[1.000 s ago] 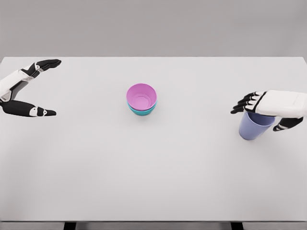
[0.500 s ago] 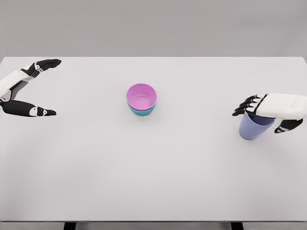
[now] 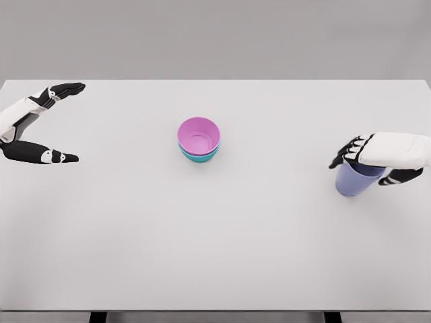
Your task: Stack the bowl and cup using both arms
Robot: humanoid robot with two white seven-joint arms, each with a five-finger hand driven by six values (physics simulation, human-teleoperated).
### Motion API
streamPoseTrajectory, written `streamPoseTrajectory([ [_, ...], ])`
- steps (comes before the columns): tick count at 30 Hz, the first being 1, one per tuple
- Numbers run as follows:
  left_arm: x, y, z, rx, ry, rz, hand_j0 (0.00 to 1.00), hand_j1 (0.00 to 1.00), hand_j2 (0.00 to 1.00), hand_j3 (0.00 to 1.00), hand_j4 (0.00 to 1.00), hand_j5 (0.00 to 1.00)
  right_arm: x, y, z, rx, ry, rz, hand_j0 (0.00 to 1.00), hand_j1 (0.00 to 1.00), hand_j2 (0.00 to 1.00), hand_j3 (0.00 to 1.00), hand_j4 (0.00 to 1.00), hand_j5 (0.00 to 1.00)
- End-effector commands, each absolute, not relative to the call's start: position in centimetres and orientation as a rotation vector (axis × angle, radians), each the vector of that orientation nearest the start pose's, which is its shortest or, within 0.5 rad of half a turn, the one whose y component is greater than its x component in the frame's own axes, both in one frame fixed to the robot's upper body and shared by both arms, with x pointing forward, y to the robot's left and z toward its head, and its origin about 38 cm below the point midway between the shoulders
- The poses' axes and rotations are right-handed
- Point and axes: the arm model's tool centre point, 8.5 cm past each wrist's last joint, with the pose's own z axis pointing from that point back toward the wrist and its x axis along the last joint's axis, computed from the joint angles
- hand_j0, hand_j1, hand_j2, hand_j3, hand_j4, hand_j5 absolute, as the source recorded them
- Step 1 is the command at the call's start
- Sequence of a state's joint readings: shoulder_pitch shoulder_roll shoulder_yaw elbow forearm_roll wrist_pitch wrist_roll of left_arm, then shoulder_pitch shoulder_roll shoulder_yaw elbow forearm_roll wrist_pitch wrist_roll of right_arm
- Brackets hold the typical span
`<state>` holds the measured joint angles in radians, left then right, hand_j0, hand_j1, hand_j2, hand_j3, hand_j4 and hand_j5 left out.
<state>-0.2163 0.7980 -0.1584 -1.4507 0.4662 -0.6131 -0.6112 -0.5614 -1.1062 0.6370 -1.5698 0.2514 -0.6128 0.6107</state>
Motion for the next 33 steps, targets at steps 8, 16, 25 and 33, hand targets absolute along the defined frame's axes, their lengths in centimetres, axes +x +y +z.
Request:
streamPoseTrajectory([
  [8,37.9,38.7,22.1,-0.121,-1.917,-1.102,1.00,1.00,1.00,1.00,1.00,1.00,39.0,-36.0,23.5,-0.343,-1.215,2.175,0.69,0.69,0.69,0.69,0.69,0.69],
  [16,37.9,38.7,22.1,-0.122,-1.917,-1.100,1.00,1.00,1.00,1.00,1.00,1.00,40.2,-33.8,25.1,-0.357,-1.322,2.168,0.71,0.71,0.71,0.71,0.71,0.71],
  [25,37.9,38.7,22.1,-0.122,-1.917,-1.100,1.00,1.00,1.00,1.00,1.00,1.00,41.6,-30.9,28.0,-0.403,-1.476,2.158,0.63,0.63,0.63,0.63,0.63,0.63],
  [33,37.9,38.7,22.1,-0.122,-1.917,-1.100,1.00,1.00,1.00,1.00,1.00,1.00,42.9,-26.7,29.8,-0.383,-1.636,2.147,0.58,0.58,0.58,0.58,0.58,0.58],
])
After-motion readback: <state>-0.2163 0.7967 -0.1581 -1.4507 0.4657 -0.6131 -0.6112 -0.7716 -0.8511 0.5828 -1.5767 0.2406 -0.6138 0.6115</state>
